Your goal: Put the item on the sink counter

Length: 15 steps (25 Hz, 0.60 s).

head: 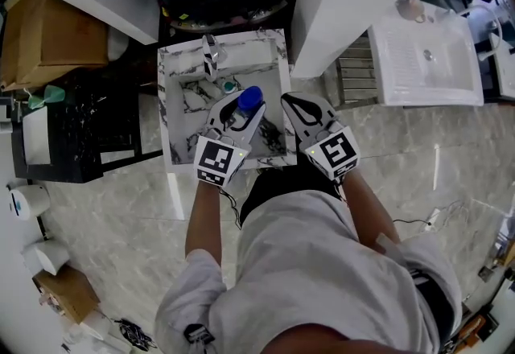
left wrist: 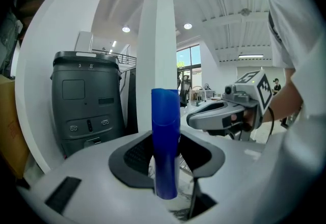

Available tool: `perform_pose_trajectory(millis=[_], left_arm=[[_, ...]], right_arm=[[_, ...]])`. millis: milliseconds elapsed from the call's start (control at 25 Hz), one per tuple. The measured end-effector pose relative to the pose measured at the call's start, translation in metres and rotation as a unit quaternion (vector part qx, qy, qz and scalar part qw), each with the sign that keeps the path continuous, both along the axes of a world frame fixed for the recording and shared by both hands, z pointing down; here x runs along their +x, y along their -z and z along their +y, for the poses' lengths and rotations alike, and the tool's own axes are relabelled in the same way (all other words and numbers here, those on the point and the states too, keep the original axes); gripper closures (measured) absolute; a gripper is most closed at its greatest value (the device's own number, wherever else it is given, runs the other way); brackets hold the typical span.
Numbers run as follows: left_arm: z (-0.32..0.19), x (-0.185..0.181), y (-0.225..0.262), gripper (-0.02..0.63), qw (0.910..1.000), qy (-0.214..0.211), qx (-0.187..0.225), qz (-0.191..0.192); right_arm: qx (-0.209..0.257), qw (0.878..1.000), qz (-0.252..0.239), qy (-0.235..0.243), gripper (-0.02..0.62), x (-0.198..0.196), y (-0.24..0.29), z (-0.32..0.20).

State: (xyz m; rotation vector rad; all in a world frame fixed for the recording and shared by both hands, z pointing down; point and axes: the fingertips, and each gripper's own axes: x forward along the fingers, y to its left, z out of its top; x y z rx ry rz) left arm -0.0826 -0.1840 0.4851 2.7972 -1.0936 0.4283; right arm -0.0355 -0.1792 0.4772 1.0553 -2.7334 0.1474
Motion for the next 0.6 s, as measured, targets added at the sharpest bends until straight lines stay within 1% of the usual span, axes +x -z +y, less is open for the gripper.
perform_pose_trajectory(millis=[360,600], left_arm=[[-0.06,0.008,-0.017,0.443,0.9998,0.01,-0.019,0.002],[-0.087,0.019,-0.035,0.443,0.9992,0.014,-0.036,0.006]], right_arm=[[-0.02,1.0,0.003,0.004,0.591,0.008,-0.017,-0.057],[-0.035,0.999,0.006,0.006,0.591,0.017,-0.031,-0.077]])
